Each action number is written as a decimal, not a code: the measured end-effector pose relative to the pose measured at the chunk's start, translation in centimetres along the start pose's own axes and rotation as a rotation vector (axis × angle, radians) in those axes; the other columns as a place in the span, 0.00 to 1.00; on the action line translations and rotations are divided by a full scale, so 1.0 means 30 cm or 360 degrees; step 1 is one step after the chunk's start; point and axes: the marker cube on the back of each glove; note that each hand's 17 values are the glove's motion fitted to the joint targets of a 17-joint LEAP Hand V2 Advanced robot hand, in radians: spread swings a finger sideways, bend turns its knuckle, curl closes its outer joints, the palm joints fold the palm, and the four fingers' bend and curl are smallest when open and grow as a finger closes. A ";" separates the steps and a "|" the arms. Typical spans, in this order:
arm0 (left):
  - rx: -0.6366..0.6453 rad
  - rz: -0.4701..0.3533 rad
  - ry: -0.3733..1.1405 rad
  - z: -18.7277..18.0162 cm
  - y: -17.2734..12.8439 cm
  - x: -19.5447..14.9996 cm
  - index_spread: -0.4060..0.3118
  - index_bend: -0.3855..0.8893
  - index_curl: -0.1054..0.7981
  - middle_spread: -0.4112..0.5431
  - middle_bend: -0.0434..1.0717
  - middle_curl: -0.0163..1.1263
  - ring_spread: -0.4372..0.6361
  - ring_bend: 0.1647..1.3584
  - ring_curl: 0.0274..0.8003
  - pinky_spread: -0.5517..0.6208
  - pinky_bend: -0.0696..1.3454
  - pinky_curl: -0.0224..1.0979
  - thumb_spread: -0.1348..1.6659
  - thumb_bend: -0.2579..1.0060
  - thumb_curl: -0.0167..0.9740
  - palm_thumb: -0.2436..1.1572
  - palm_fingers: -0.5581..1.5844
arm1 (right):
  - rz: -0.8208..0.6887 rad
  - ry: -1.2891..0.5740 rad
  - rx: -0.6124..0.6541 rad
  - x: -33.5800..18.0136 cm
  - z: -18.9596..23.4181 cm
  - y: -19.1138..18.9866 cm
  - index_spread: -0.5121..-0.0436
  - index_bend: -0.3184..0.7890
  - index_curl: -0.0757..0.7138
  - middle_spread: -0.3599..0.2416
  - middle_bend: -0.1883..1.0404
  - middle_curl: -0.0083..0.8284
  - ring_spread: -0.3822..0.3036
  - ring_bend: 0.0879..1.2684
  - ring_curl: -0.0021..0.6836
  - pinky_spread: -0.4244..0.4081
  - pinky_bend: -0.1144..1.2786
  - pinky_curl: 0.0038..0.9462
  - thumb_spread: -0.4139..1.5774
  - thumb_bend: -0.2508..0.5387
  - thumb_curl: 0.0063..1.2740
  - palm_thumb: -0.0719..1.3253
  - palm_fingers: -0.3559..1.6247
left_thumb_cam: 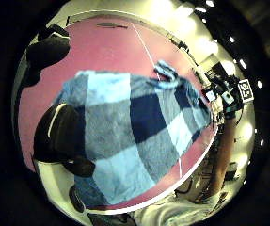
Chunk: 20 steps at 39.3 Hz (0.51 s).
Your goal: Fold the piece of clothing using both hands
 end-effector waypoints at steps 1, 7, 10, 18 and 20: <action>-0.0096 0.0010 0.0001 0.041 0.026 0.003 0.25 0.39 0.56 0.14 0.24 0.42 0.11 0.43 0.51 0.37 0.26 0.40 0.78 0.20 0.28 0.68 0.63 | 0.0072 -0.0006 -0.0001 0.038 0.000 0.018 0.35 0.38 0.45 0.15 0.41 0.52 0.16 0.39 0.57 0.37 0.44 0.40 0.72 0.26 0.23 0.61 0.59; -0.0432 0.0074 -0.0112 -0.043 0.225 0.025 0.28 0.42 0.55 0.18 0.18 0.38 0.19 0.37 0.47 0.44 0.25 0.40 0.76 0.15 0.25 0.57 0.60 | 0.0430 -0.0082 -0.0233 0.206 0.083 0.127 0.39 0.35 0.42 0.27 0.37 0.50 0.29 0.35 0.55 0.49 0.44 0.39 0.78 0.29 0.22 0.58 0.54; -0.0576 0.0091 -0.0041 -0.127 0.341 0.048 0.30 0.43 0.56 0.23 0.15 0.37 0.25 0.34 0.46 0.51 0.25 0.40 0.75 0.11 0.21 0.43 0.56 | 0.0546 -0.0074 -0.0345 0.258 0.111 0.238 0.43 0.31 0.39 0.36 0.34 0.50 0.41 0.34 0.56 0.59 0.47 0.41 0.81 0.25 0.21 0.53 0.45; -0.0642 -0.0028 0.0170 -0.080 0.345 0.050 0.37 0.42 0.55 0.37 0.16 0.34 0.49 0.26 0.42 0.70 0.27 0.39 0.75 0.16 0.17 0.25 0.46 | 0.0474 0.0160 -0.0342 0.300 0.182 0.285 0.51 0.33 0.33 0.51 0.35 0.49 0.57 0.37 0.55 0.75 0.43 0.38 0.84 0.28 0.19 0.45 0.36; -0.0644 -0.0029 0.0171 -0.077 0.336 0.059 0.39 0.40 0.54 0.41 0.15 0.33 0.55 0.27 0.41 0.74 0.27 0.39 0.74 0.16 0.16 0.22 0.42 | 0.0441 0.0231 -0.0265 0.299 0.188 0.269 0.52 0.33 0.31 0.52 0.36 0.50 0.55 0.40 0.55 0.77 0.41 0.37 0.85 0.31 0.20 0.46 0.36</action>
